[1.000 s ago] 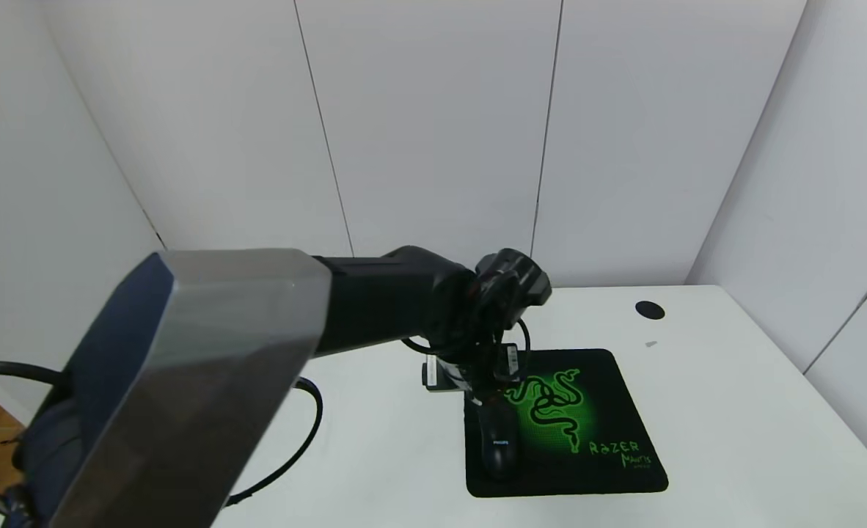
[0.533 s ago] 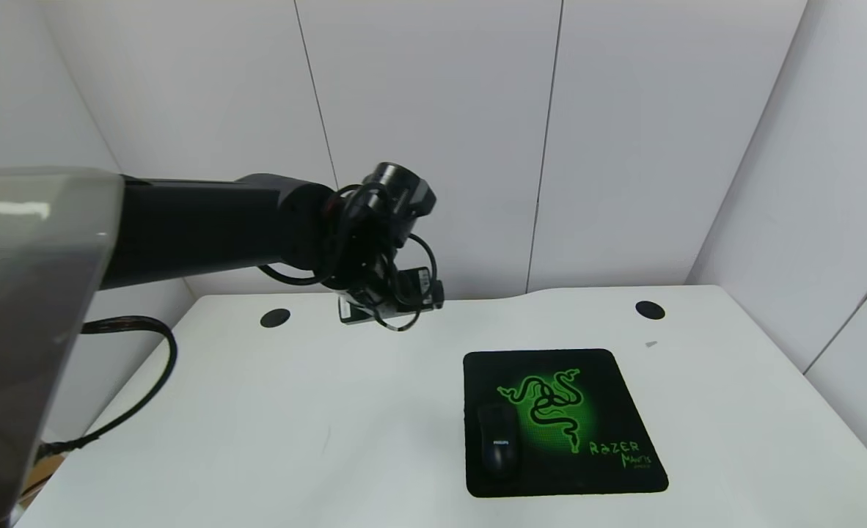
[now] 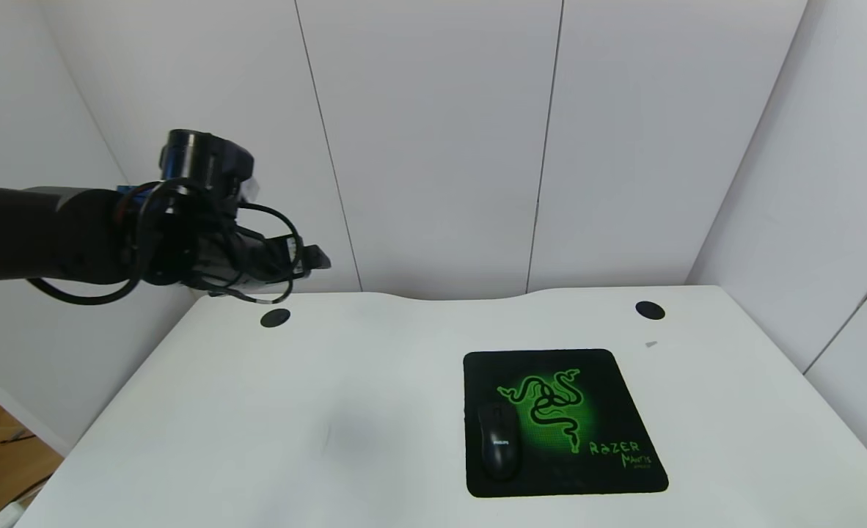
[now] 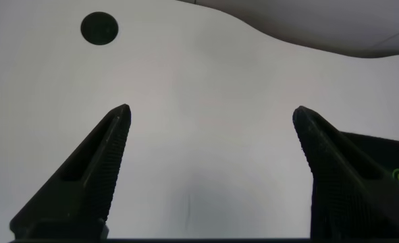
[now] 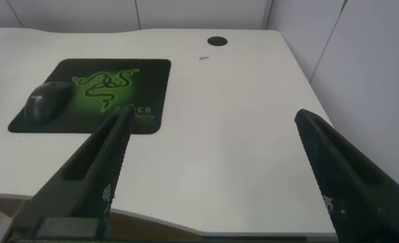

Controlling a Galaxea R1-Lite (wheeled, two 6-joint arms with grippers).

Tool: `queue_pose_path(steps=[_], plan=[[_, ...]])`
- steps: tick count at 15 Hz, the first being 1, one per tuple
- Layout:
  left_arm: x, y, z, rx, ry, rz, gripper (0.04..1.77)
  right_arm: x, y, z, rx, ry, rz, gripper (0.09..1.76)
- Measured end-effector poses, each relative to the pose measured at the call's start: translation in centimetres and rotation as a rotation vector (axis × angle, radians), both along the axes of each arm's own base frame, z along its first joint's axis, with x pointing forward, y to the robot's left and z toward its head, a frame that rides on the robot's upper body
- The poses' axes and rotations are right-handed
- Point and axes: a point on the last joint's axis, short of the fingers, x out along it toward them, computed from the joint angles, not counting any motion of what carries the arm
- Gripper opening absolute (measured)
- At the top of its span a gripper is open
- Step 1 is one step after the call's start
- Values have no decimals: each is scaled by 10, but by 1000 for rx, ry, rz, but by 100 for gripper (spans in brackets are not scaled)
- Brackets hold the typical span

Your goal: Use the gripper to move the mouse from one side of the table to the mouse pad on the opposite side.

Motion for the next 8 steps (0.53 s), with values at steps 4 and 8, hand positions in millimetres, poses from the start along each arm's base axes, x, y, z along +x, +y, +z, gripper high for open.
queue_pose_path(steps=[4, 8], plan=[[-30, 50, 18, -11, -78, 5, 171, 0, 0, 0, 0, 0, 0, 171], [-63, 75, 23, 46, -216, 9, 171, 0, 0, 0, 0, 0, 0, 171]])
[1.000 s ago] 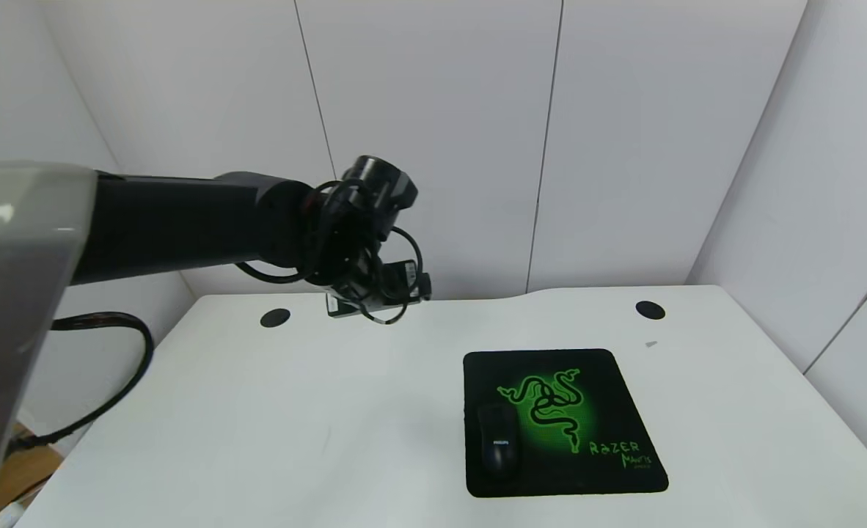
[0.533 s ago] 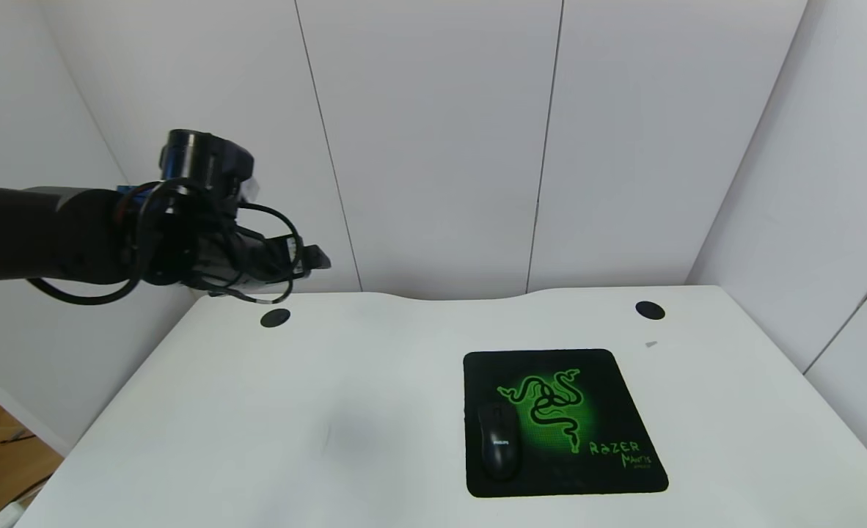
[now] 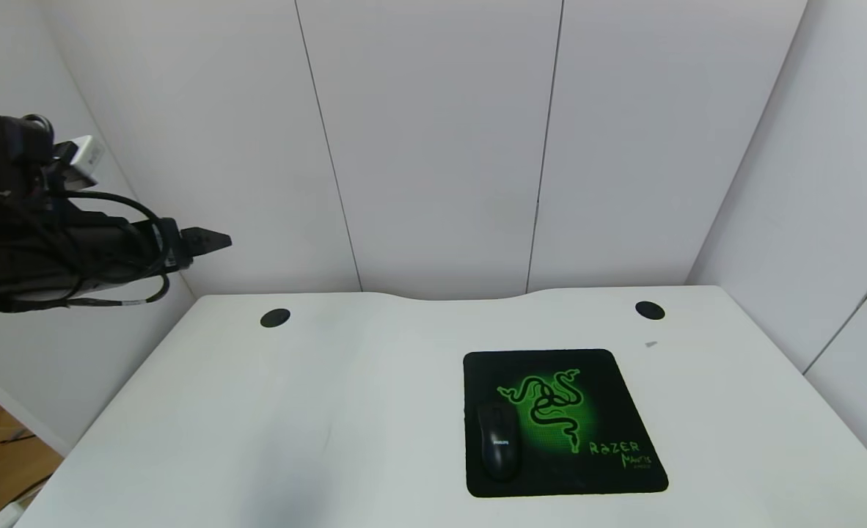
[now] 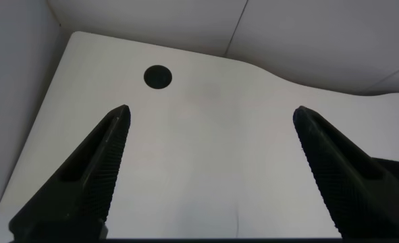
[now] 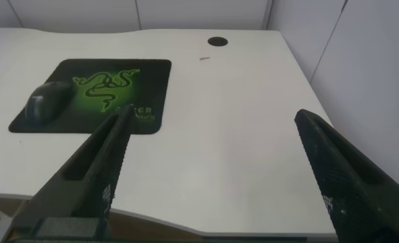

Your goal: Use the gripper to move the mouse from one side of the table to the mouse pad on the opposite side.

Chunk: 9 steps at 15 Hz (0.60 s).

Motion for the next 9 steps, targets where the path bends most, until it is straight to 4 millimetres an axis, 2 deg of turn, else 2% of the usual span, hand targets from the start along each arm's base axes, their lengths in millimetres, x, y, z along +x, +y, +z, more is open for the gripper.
queue_pose_path(steps=[9], plan=[[-91, -1, 9, 20, -131, 16, 172, 0, 0, 0, 0, 0, 0, 171]])
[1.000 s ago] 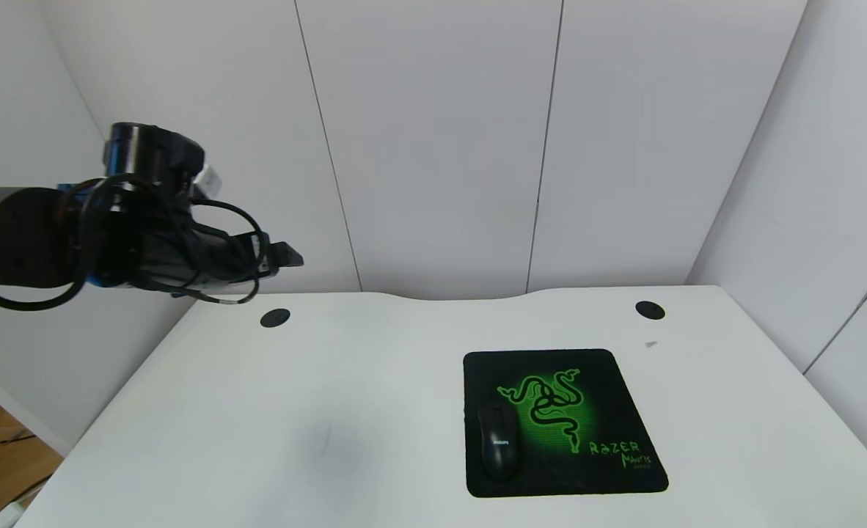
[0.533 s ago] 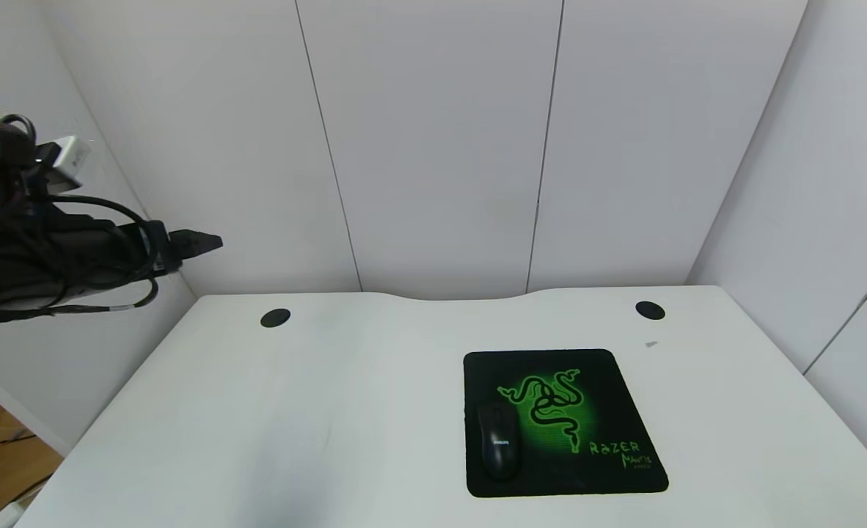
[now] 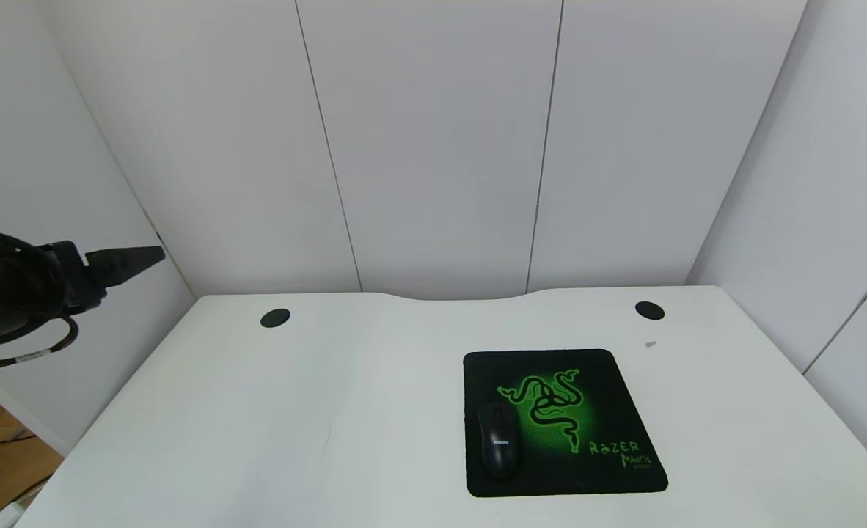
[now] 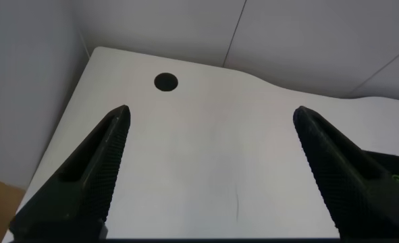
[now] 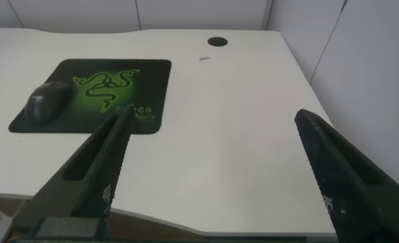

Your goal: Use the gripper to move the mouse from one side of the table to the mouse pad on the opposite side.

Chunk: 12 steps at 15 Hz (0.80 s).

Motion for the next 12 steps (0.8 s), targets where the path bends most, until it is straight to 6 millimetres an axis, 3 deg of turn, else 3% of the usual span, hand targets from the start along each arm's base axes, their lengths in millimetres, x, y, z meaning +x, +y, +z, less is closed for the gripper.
queue_pose_path(steps=[12], plan=[[-142, -11, -9, 96, -277, 11, 172, 0, 0, 0, 0, 0, 0, 171]])
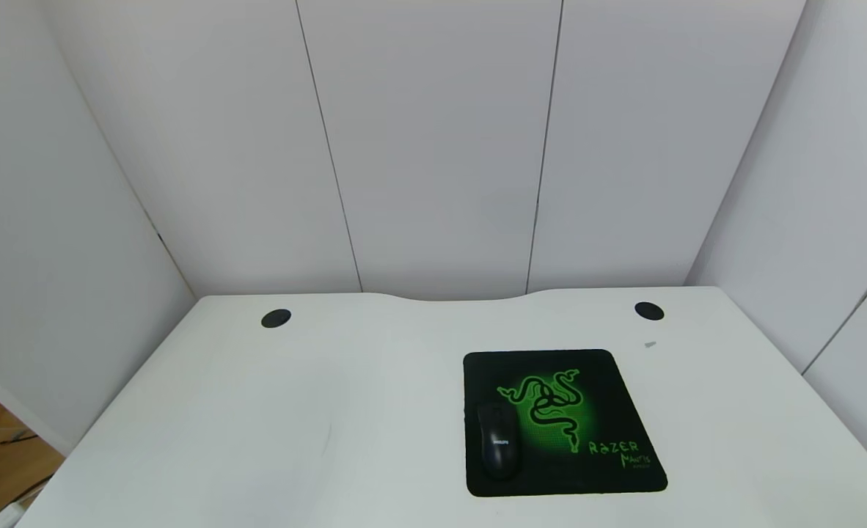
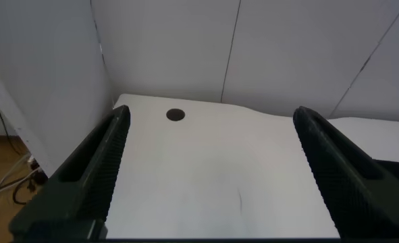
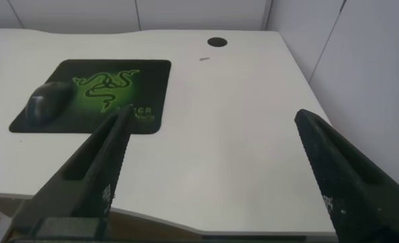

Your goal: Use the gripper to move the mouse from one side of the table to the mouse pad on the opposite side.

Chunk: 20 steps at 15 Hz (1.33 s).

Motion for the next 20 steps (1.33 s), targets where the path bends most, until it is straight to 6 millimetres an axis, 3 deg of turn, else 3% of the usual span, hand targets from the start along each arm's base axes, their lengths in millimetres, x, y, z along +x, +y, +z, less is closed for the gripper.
queue_pose_path(steps=[10, 16, 20], plan=[[-79, -5, -45, 48, -236, -88, 172, 0, 0, 0, 0, 0, 0, 171], [-104, -5, -74, 91, -343, -110, 172, 0, 0, 0, -1, 0, 0, 171], [-104, -5, -92, 92, -375, -100, 172, 0, 0, 0, 0, 0, 0, 171]])
